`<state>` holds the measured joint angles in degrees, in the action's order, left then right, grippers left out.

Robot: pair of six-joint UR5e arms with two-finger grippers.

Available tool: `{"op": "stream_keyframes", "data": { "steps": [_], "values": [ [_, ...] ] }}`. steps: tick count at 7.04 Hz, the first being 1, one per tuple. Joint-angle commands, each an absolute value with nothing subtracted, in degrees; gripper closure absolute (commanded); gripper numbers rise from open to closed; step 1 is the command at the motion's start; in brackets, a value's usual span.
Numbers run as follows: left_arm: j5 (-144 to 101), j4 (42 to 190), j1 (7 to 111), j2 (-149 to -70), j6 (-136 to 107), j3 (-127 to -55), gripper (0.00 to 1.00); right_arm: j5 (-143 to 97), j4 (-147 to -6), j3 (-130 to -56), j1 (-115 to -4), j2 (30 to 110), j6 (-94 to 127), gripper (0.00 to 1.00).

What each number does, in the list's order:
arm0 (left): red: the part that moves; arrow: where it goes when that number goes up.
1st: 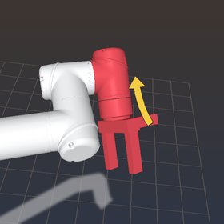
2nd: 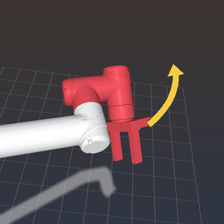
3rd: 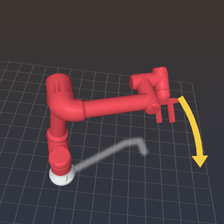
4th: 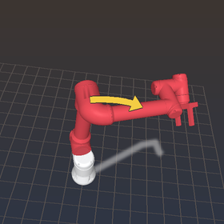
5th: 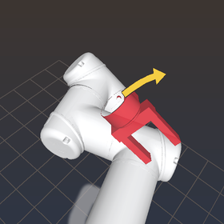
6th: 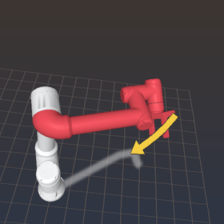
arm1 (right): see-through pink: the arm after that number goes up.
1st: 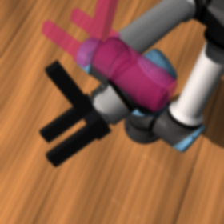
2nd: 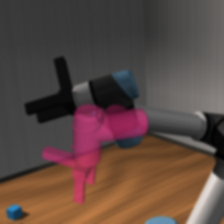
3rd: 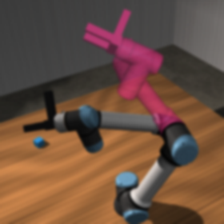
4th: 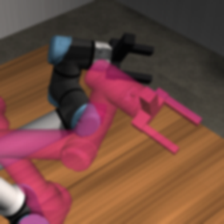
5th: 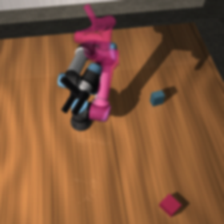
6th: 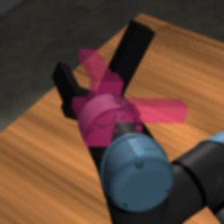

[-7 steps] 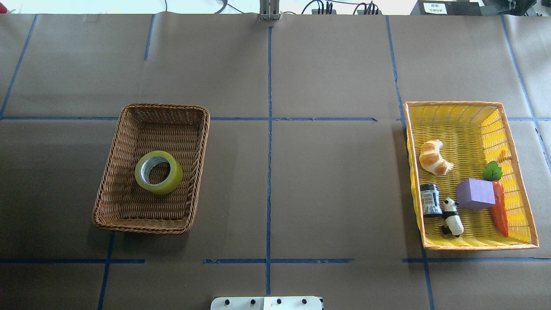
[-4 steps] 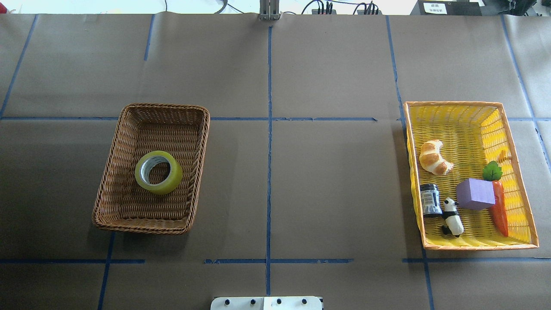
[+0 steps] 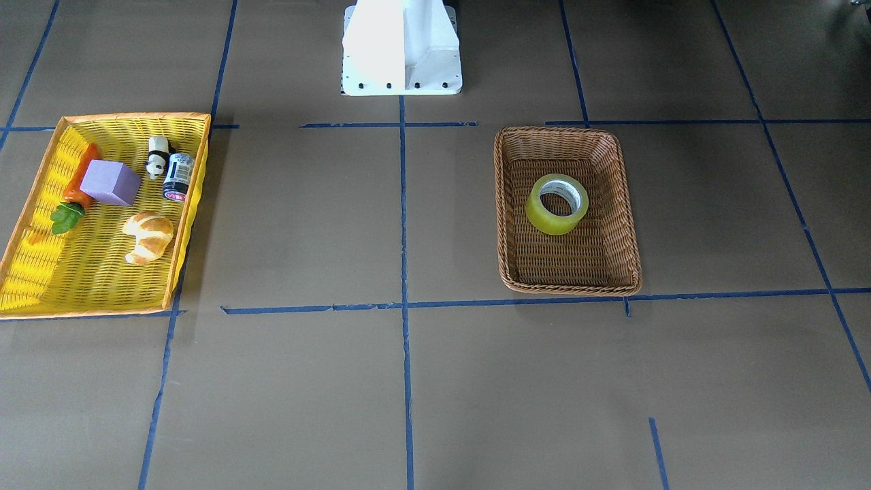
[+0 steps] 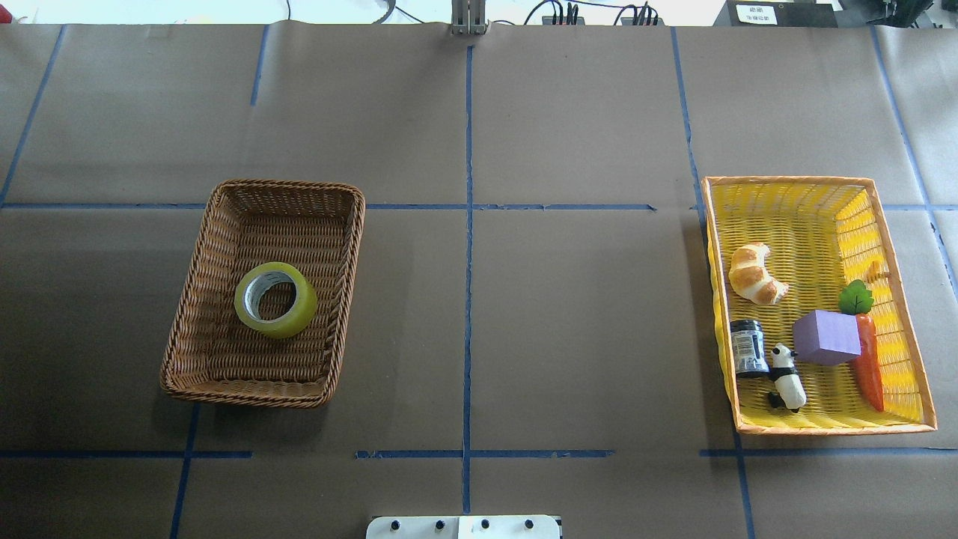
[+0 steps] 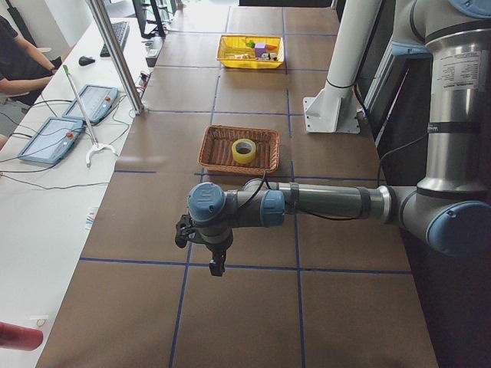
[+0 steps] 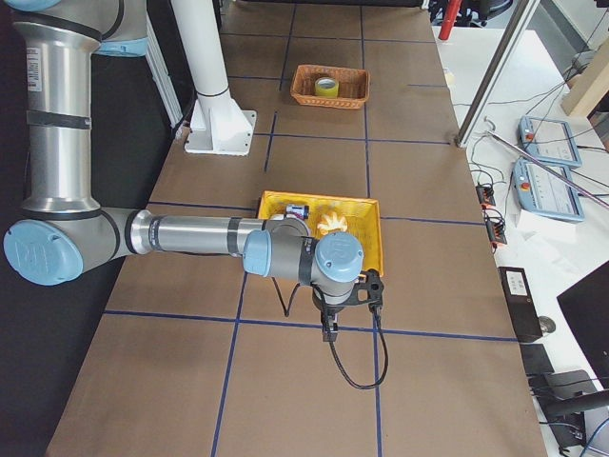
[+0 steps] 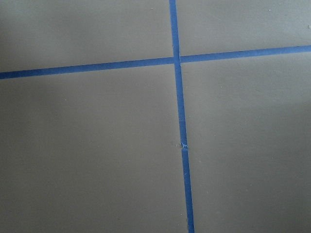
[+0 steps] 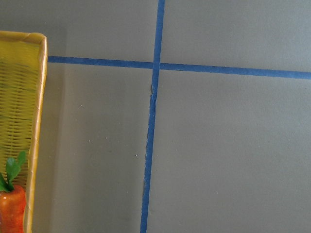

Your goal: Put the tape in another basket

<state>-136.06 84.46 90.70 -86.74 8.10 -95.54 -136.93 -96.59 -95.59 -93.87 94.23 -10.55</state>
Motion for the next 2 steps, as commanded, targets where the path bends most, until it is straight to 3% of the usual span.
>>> {"op": "stream_keyframes", "data": {
  "steps": [1,2],
  "values": [
    [-136.05,84.46,90.7,-86.84,8.09,-95.54,0.0,-136.93,-96.59,-95.71,-93.87,94.22,-10.55,0.0],
    [-136.05,84.46,90.7,-86.75,8.09,-95.54,0.0,-136.93,-96.59,-95.71,-93.87,94.13,-10.55,0.0]
  ]
}}
